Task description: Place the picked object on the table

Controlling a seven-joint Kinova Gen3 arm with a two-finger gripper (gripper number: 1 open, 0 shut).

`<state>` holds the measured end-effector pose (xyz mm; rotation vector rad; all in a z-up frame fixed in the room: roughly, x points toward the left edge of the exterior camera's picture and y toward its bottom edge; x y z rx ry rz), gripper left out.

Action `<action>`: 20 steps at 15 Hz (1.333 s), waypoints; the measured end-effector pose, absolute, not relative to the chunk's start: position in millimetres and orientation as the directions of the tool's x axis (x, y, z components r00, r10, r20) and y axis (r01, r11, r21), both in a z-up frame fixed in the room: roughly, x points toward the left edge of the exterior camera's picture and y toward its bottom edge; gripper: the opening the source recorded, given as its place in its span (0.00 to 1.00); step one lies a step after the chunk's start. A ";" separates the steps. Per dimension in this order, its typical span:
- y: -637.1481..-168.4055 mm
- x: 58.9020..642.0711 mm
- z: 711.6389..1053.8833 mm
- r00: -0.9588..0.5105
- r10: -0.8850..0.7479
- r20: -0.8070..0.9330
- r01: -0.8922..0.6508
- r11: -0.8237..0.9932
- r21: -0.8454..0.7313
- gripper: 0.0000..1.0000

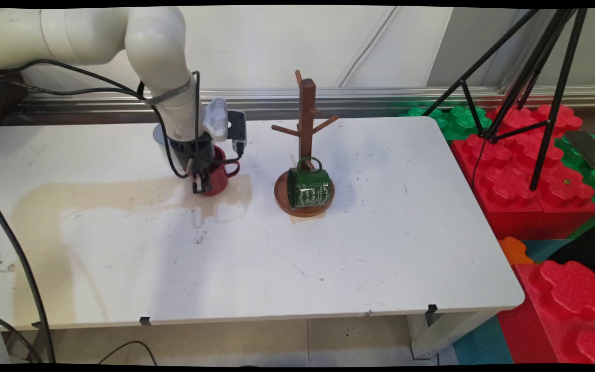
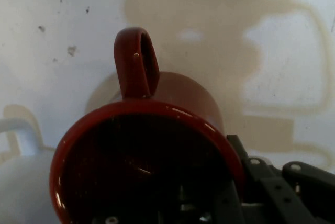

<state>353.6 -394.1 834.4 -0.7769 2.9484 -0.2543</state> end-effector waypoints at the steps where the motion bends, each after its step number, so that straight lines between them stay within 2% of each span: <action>1: -395.1 353.4 832.1 -0.867 -0.496 -0.038 -0.483 0.858 -0.175 0.00; 19: -406.3 358.2 819.8 -0.880 -0.475 -0.028 -0.467 0.873 -0.143 0.00; 20: -405.8 358.6 820.6 -0.880 -0.474 -0.023 -0.466 0.873 -0.143 1.00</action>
